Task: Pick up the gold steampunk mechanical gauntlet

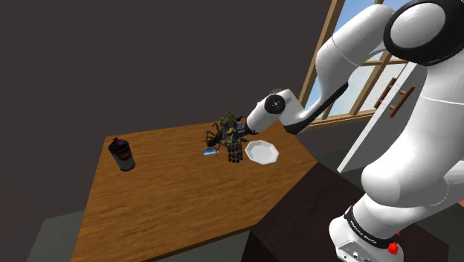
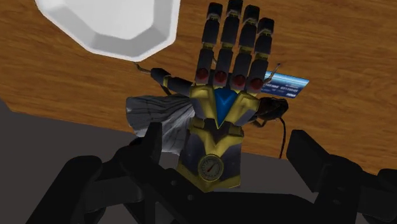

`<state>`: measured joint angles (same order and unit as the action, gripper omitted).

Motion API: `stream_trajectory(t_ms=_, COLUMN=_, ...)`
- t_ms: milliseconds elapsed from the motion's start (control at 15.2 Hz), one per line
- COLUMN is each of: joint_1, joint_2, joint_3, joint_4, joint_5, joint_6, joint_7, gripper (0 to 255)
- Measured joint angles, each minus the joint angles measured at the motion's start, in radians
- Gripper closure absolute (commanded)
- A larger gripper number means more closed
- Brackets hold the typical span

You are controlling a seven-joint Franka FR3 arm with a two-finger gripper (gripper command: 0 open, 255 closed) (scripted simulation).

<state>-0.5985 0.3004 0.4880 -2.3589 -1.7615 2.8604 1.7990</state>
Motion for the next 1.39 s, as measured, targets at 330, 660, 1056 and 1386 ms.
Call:
stream_trajectory(t_ms=330, joint_1=0.028, joint_2=0.203, joint_3=-0.008, joint_4=0.188, joint_5=-0.259, joint_6=-0.109, joint_7=0.237, gripper=0)
stream_trajectory(t_ms=660, joint_1=0.055, joint_2=0.376, joint_3=-0.008, joint_4=0.362, joint_5=-0.402, joint_6=-0.201, joint_7=0.356, gripper=0)
stream_trajectory(t_ms=1056, joint_1=0.067, joint_2=0.466, joint_3=-0.014, joint_4=0.416, joint_5=-0.478, joint_6=-0.24, joint_7=0.409, gripper=0)
stream_trajectory(t_ms=1386, joint_1=0.071, joint_2=0.496, joint_3=-0.016, joint_4=0.429, joint_5=-0.506, joint_6=-0.253, joint_7=0.428, gripper=255)
